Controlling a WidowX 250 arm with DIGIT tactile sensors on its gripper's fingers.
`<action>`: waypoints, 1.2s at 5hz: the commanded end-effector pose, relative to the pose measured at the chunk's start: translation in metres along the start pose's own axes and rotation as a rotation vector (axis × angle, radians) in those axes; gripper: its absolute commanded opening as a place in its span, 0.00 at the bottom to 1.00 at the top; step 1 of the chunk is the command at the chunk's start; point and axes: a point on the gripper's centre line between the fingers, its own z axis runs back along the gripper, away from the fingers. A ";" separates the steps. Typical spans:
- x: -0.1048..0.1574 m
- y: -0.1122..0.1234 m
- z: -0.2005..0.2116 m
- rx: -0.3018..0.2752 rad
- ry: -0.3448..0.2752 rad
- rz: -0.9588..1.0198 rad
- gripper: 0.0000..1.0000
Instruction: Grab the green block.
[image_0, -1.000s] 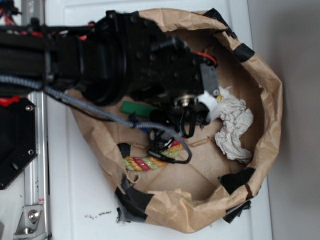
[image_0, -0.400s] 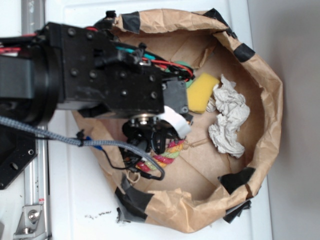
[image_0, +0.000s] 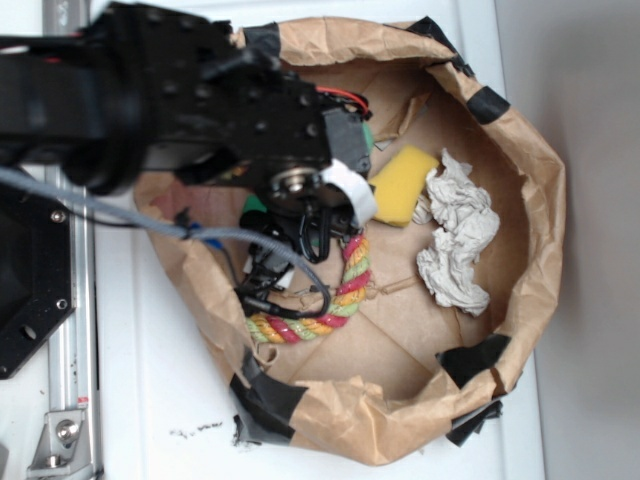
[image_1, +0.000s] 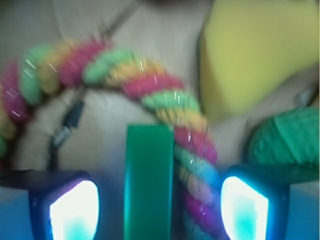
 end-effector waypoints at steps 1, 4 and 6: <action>0.014 -0.012 -0.009 -0.001 -0.012 0.011 0.00; 0.032 -0.003 0.099 0.030 -0.123 0.155 0.00; 0.037 -0.007 0.109 0.028 -0.121 0.178 0.00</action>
